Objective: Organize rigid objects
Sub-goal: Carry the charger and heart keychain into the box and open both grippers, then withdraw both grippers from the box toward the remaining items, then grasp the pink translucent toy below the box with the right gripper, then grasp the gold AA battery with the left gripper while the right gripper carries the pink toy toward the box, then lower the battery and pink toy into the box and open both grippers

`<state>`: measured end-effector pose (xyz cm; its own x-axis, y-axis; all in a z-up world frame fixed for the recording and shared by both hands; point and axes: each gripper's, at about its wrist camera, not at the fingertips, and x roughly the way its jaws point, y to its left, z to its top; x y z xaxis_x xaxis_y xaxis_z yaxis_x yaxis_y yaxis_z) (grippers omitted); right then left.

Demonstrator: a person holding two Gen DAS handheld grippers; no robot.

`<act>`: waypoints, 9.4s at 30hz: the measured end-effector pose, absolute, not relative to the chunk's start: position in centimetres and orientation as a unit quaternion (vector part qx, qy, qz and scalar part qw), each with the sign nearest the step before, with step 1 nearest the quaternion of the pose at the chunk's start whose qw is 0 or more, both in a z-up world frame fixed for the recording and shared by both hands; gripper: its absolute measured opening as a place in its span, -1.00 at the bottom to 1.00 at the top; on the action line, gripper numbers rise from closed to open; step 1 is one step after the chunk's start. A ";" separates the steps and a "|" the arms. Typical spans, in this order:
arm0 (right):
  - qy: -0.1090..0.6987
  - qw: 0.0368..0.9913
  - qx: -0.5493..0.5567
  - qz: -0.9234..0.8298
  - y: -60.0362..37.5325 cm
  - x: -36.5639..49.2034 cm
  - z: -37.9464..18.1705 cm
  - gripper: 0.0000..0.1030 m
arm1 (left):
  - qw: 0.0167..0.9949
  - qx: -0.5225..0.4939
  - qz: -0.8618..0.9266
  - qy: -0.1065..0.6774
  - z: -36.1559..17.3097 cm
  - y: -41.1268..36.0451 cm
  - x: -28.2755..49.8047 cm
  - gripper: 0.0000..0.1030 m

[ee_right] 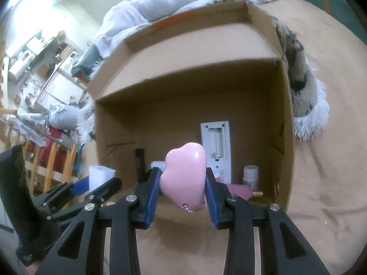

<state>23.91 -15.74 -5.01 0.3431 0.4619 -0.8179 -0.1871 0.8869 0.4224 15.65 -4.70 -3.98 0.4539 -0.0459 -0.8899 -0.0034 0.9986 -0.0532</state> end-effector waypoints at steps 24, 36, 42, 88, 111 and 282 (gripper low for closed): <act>0.600 0.777 0.102 0.163 -14.3 25.9 -11.4 -0.23 | 0.857 0.005 -0.038 0.513 -8.8 -7.1 17.6 -0.25; 0.591 0.782 0.117 0.160 -14.5 26.7 -11.2 0.29 | 0.851 -0.005 -0.029 0.524 -9.3 -7.1 17.7 0.46; 0.567 0.792 0.143 0.174 -15.7 26.8 -10.2 0.71 | 0.854 -0.019 -0.024 0.520 -8.6 -6.7 17.3 0.92; 0.593 0.771 0.195 0.120 -20.8 17.3 -11.3 0.88 | 0.825 -0.124 0.029 0.551 -7.2 -0.3 7.6 0.99; 0.626 0.779 0.007 0.033 -9.2 23.6 -18.5 1.00 | 0.813 -0.199 0.069 0.542 -5.9 2.6 8.1 0.99; 0.572 0.799 0.028 0.183 -15.4 24.7 -9.9 -0.61 | 0.855 -0.008 0.000 0.519 -8.5 -5.2 18.7 -0.82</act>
